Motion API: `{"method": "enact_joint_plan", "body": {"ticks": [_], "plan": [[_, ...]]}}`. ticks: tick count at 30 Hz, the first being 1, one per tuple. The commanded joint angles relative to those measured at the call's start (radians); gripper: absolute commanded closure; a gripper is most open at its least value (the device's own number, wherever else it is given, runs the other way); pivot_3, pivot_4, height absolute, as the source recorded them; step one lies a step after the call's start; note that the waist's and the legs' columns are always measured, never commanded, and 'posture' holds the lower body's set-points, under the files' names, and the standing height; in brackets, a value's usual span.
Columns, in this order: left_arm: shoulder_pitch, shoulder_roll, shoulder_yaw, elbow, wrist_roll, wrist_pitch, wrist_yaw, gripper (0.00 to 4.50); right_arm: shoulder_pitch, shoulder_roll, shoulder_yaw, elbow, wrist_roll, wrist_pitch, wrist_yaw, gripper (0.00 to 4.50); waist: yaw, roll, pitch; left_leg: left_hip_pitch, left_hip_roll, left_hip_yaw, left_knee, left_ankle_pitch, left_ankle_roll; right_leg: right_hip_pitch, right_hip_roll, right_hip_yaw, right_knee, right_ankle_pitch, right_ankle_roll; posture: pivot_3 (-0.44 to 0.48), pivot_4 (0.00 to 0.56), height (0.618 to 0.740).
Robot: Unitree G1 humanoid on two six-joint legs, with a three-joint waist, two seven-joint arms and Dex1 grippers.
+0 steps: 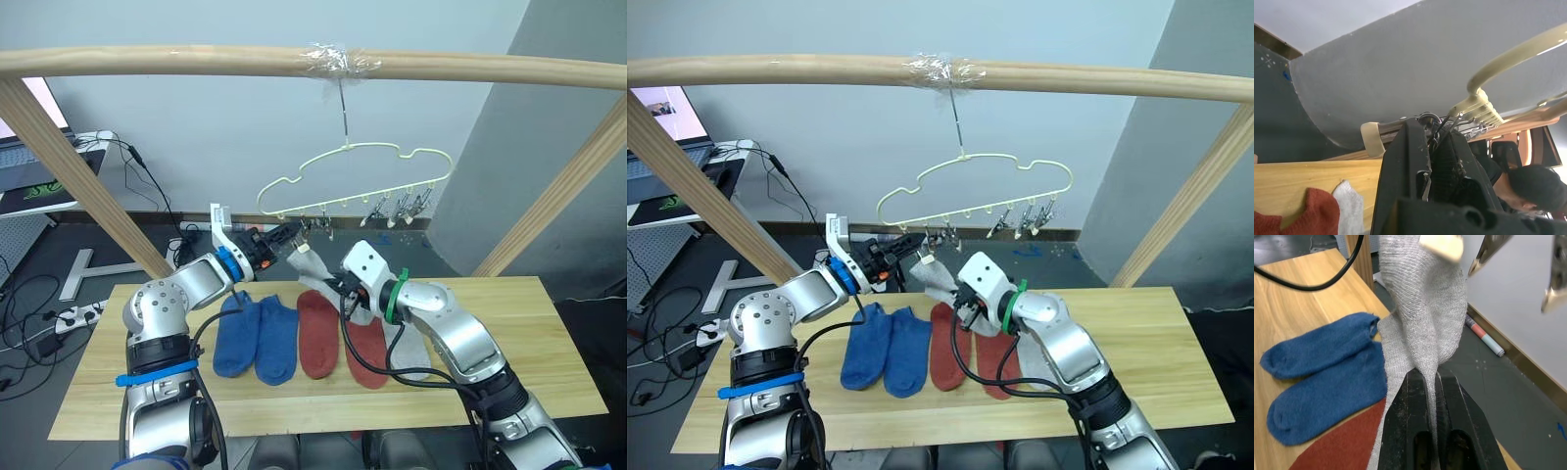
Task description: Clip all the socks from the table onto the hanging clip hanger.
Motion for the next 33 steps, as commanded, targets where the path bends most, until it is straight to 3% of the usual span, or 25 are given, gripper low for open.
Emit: {"method": "enact_joint_plan", "body": {"ticks": [1,6,7,15,19,22,27,33], "plan": [[0.008,0.009,-0.007,-0.044,-0.017,-0.001,-0.004,4.36,-0.026,0.005,-0.011,-0.011,0.007,-0.023,-0.007,4.48,0.000,0.000,0.000,0.000,0.000,0.000,0.000,0.000,0.000,0.000,0.000,0.000,0.000,0.000,0.000,0.162,0.159,0.740],[0.023,0.011,-0.014,-0.062,0.001,-0.031,-0.014,4.36,-0.033,0.004,-0.012,-0.002,0.008,-0.030,-0.005,4.48,0.001,0.001,0.004,-0.001,0.000,-0.001,0.000,0.000,0.000,0.000,0.000,-0.001,0.000,0.000,0.000,0.168,0.161,0.740],[0.024,0.010,-0.012,-0.061,0.001,-0.038,-0.013,3.64,-0.034,0.004,-0.012,-0.002,0.009,-0.031,-0.004,4.50,0.000,0.001,0.004,0.000,0.000,-0.001,0.000,0.000,0.000,0.000,0.000,-0.001,0.000,0.000,0.000,0.169,0.161,0.740],[0.027,0.048,0.007,-0.045,-0.002,-0.049,-0.016,1.27,-0.023,0.020,-0.013,0.012,0.013,-0.038,-0.014,4.50,0.001,0.000,0.008,-0.001,0.000,-0.003,0.000,0.001,-0.001,0.000,0.000,-0.002,0.000,0.000,0.000,0.171,0.160,0.740],[0.049,0.146,-0.011,-0.052,0.029,-0.058,-0.077,0.08,-0.011,0.065,-0.022,0.036,0.049,-0.019,-0.015,4.50,-0.003,0.000,0.011,-0.001,0.000,-0.004,0.000,0.001,-0.002,0.000,0.000,-0.003,0.000,0.000,0.000,0.170,0.159,0.740],[0.054,0.215,-0.035,-0.039,0.074,-0.094,-0.135,0.01,-0.004,0.122,-0.049,0.046,0.116,0.031,-0.015,4.50,0.000,0.001,0.014,-0.001,0.000,-0.005,-0.001,0.001,-0.002,0.000,0.000,-0.003,0.000,0.000,-0.001,0.182,0.159,0.740],[0.067,0.294,-0.138,-0.063,0.202,-0.221,-0.244,0.00,0.004,0.195,-0.106,0.055,0.195,0.107,-0.046,3.01,0.007,0.002,0.015,-0.003,0.000,-0.006,-0.001,0.002,-0.003,0.000,0.000,-0.006,0.000,0.000,-0.001,0.193,0.157,0.740],[0.117,0.301,-0.225,-0.194,0.300,-0.341,-0.283,0.00,0.094,0.092,-0.080,0.011,0.160,0.093,-0.053,0.88,0.008,0.002,0.016,-0.005,-0.001,-0.006,-0.001,0.002,-0.003,-0.001,-0.002,-0.006,-0.001,-0.001,-0.001,0.196,0.155,0.740]]}}
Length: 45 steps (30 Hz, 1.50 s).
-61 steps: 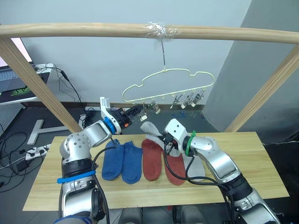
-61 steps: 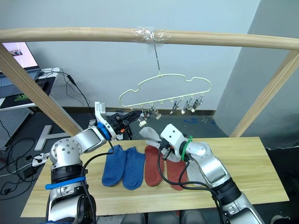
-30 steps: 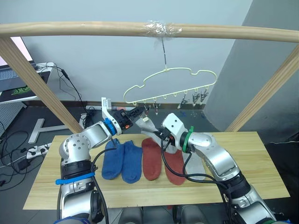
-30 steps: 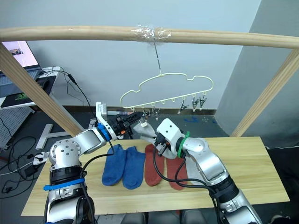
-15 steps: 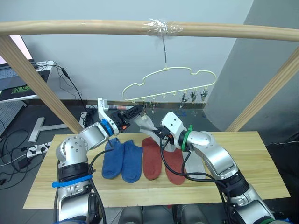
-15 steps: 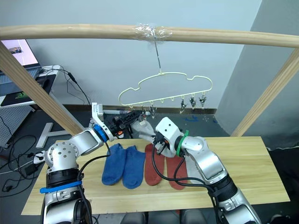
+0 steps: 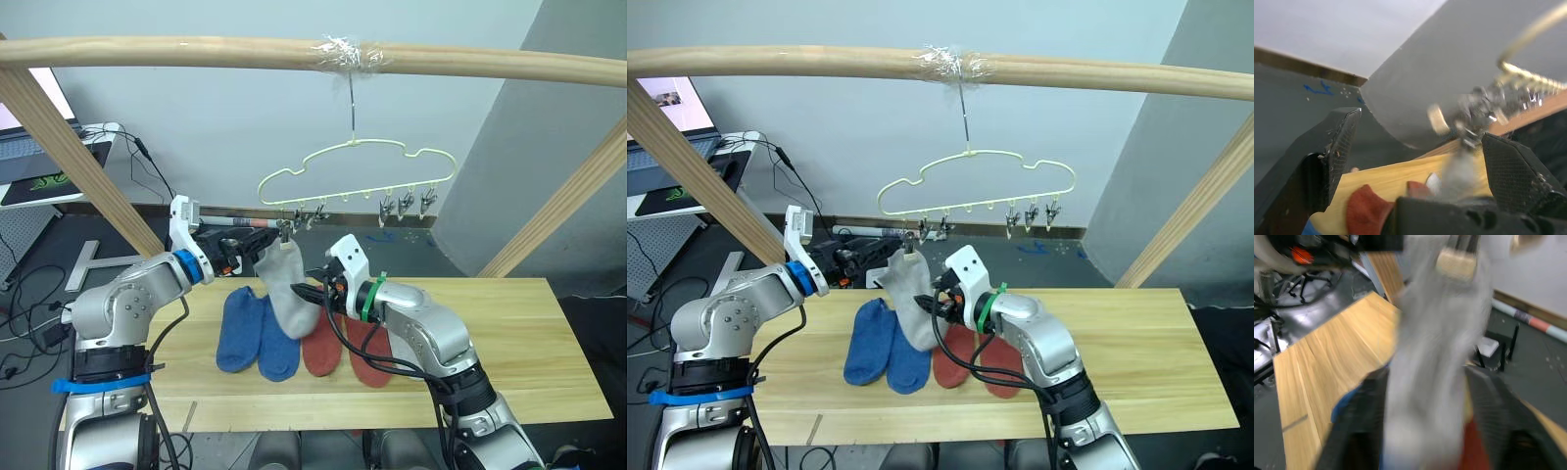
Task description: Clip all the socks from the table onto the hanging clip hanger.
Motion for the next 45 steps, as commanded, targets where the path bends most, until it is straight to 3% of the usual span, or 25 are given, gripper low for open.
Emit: {"method": "enact_joint_plan", "body": {"ticks": [1,3,7,13,19,25,32,45], "plan": [[0.018,0.013,-0.042,-0.109,0.078,-0.108,-0.019,0.00,0.057,-0.082,0.000,-0.077,-0.022,-0.025,-0.001,0.58,-0.001,0.000,0.000,0.000,0.000,0.000,0.000,0.000,0.000,0.000,0.000,0.000,0.000,0.000,0.000,0.196,0.155,0.740],[0.030,0.002,-0.054,-0.144,0.106,-0.151,-0.011,0.00,0.095,-0.132,-0.008,-0.112,-0.033,-0.042,-0.001,0.02,-0.001,0.001,0.001,-0.001,0.000,0.000,0.000,0.000,0.000,0.000,0.000,0.000,0.000,0.000,0.000,0.196,0.154,0.740],[0.071,-0.043,-0.115,-0.222,0.189,-0.265,0.016,0.00,0.150,-0.225,-0.042,-0.208,-0.031,-0.100,0.017,0.02,-0.005,0.001,0.001,-0.001,0.000,0.000,0.000,0.000,0.000,0.000,0.000,0.000,0.000,0.000,0.000,0.186,0.153,0.740],[0.149,-0.153,-0.231,-0.254,0.354,-0.430,0.099,1.65,0.176,-0.283,-0.146,-0.397,0.049,-0.081,0.027,0.00,-0.006,0.001,0.001,-0.001,0.000,0.001,0.001,0.000,0.000,0.000,0.000,0.001,0.000,0.000,0.000,0.152,0.153,0.740],[0.160,-0.265,-0.278,-0.202,0.478,-0.533,0.209,1.65,0.178,-0.319,-0.239,-0.535,0.167,-0.034,0.037,0.00,-0.007,0.001,0.001,-0.001,0.000,0.000,0.002,0.000,0.001,0.000,0.000,0.000,0.000,0.000,0.000,0.131,0.153,0.740],[0.162,-0.321,-0.287,-0.157,0.574,-0.612,0.292,1.65,0.138,-0.335,-0.298,-0.577,0.250,-0.006,0.024,0.00,-0.009,0.001,0.001,-0.001,0.000,0.000,0.002,0.000,0.001,0.001,0.001,0.001,0.001,0.000,0.000,0.117,0.154,0.740],[0.155,-0.358,-0.279,-0.087,0.626,-0.666,0.344,1.65,0.086,-0.349,-0.300,-0.560,0.262,-0.013,-0.005,0.00,-0.007,0.001,0.001,-0.001,-0.001,0.000,0.002,0.000,0.001,0.001,0.001,0.001,0.001,0.000,0.000,0.112,0.151,0.740],[0.016,-0.445,-0.269,0.179,0.681,-0.801,0.411,1.65,0.052,-0.397,-0.310,-0.558,0.276,-0.013,-0.030,0.00,-0.007,0.000,0.001,-0.001,-0.001,-0.001,0.003,0.000,0.001,0.001,0.001,0.000,0.001,0.000,0.000,0.083,0.135,0.740]]}}
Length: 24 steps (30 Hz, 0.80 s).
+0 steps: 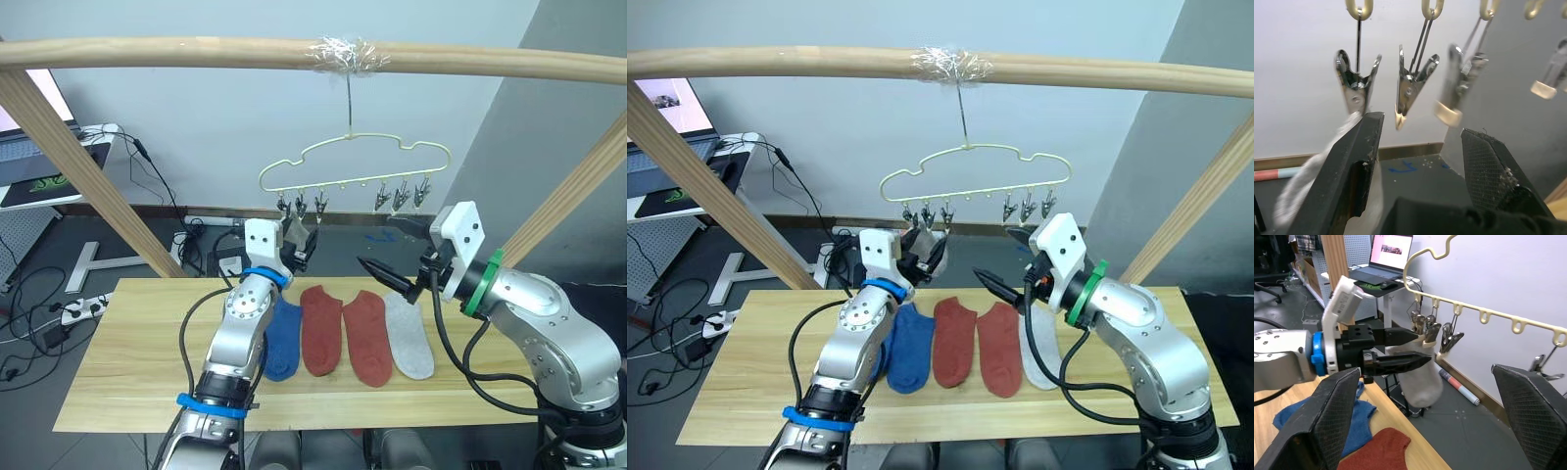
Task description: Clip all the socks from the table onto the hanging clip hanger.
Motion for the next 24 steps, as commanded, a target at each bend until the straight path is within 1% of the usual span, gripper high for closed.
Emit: {"method": "enact_joint_plan", "body": {"ticks": [1,3,4,12,18,24], "plan": [[-0.037,-0.012,0.009,0.022,0.022,-0.052,0.024,1.65,-0.017,-0.008,-0.034,-0.029,0.021,-0.008,-0.013,0.00,0.000,0.000,0.000,0.000,0.000,0.000,0.000,0.000,0.000,0.000,0.000,0.000,0.000,0.000,0.000,0.083,0.135,0.740],[-0.044,-0.014,0.013,0.031,0.027,-0.058,0.033,1.65,-0.016,-0.010,-0.035,-0.031,0.026,-0.006,-0.016,0.00,-0.001,0.000,0.000,0.000,0.000,0.000,0.000,0.000,0.000,0.000,0.000,0.000,0.000,0.000,0.000,0.083,0.135,0.740],[-0.044,-0.014,0.013,0.031,0.028,-0.059,0.035,2.00,-0.016,-0.012,-0.036,-0.031,0.028,-0.006,-0.017,0.00,-0.002,0.000,0.000,0.000,0.000,0.000,0.000,0.000,0.000,0.000,0.000,0.000,0.000,0.000,0.000,0.083,0.135,0.740],[-0.059,-0.013,0.021,0.027,0.034,-0.064,0.048,2.00,-0.016,-0.015,-0.037,-0.029,0.037,-0.007,-0.029,0.00,-0.001,0.000,0.000,0.000,0.000,0.000,0.001,0.000,0.000,0.000,0.000,0.000,0.001,0.000,0.000,0.079,0.134,0.740],[-0.083,-0.016,0.040,0.025,0.056,-0.072,0.107,2.00,-0.019,-0.023,-0.037,-0.031,0.047,-0.006,-0.032,0.00,-0.001,0.000,0.000,0.000,0.000,0.000,0.001,0.000,0.000,0.000,0.000,0.000,0.001,0.000,0.000,0.079,0.134,0.740],[-0.095,-0.022,0.039,0.031,0.056,-0.077,0.109,2.00,-0.028,-0.031,-0.038,-0.032,0.058,-0.005,-0.033,0.00,-0.001,0.000,-0.001,0.000,0.000,0.000,0.001,0.000,0.000,0.000,0.000,0.000,0.001,0.000,0.000,0.079,0.131,0.740]]}}
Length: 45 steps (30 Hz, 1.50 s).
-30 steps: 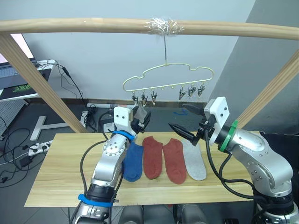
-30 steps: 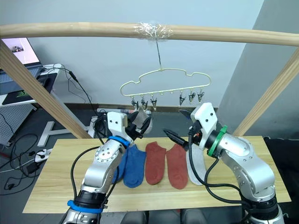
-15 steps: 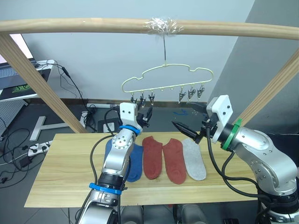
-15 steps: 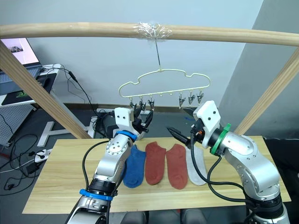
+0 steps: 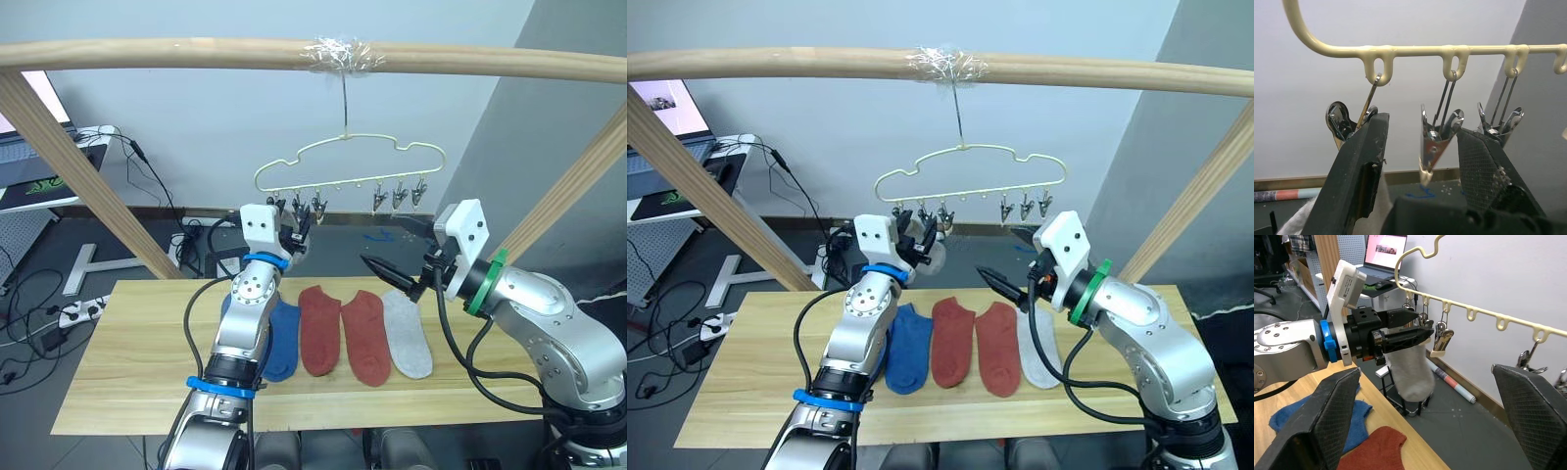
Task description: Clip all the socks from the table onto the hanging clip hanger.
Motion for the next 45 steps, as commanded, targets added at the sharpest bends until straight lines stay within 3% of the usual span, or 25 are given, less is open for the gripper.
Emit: {"method": "enact_joint_plan", "body": {"ticks": [1,32,35,39,43,45], "plan": [[-0.028,-0.011,-0.001,-0.015,0.010,-0.024,0.004,2.00,-0.015,-0.006,-0.029,-0.030,0.019,-0.011,-0.006,0.00,0.000,0.000,0.000,0.000,0.000,0.000,0.000,0.000,0.000,0.000,0.000,0.000,0.000,0.000,0.000,0.078,0.132,0.740],[-0.044,-0.028,0.001,0.009,0.003,-0.035,-0.025,2.00,-0.023,-0.013,-0.024,-0.030,0.033,-0.006,-0.017,0.00,0.000,0.000,0.000,0.000,0.000,0.000,0.005,0.000,0.000,0.001,0.000,0.000,0.004,0.001,0.000,0.078,0.132,0.740],[-0.047,-0.025,0.001,0.012,0.008,-0.041,-0.021,2.56,-0.022,-0.013,-0.024,-0.028,0.033,-0.006,-0.016,0.00,0.000,0.000,0.000,0.000,0.000,0.000,0.008,0.000,0.000,0.001,0.000,0.000,0.006,0.001,0.000,0.079,0.136,0.740],[-0.050,-0.024,0.004,0.016,0.007,-0.043,-0.019,3.72,-0.021,-0.013,-0.023,-0.028,0.033,-0.007,-0.016,0.00,-0.001,0.000,0.000,0.000,0.000,0.000,0.012,0.000,0.000,0.001,0.000,0.000,0.010,0.001,0.000,0.078,0.137,0.740],[-0.053,-0.022,0.005,0.018,0.005,-0.043,-0.019,4.41,-0.020,-0.012,-0.022,-0.026,0.032,-0.008,-0.017,0.00,-0.001,0.000,0.000,0.001,-0.001,-0.001,0.014,0.000,0.001,0.001,0.001,0.001,0.013,0.001,0.000,0.079,0.137,0.740],[-0.055,-0.021,0.006,0.021,0.003,-0.042,-0.020,4.48,-0.017,-0.010,-0.016,-0.029,0.030,-0.007,-0.018,0.00,-0.001,0.000,0.000,0.001,-0.001,-0.001,0.014,0.000,0.001,0.001,0.001,0.001,0.014,0.001,0.000,0.079,0.137,0.740]]}}
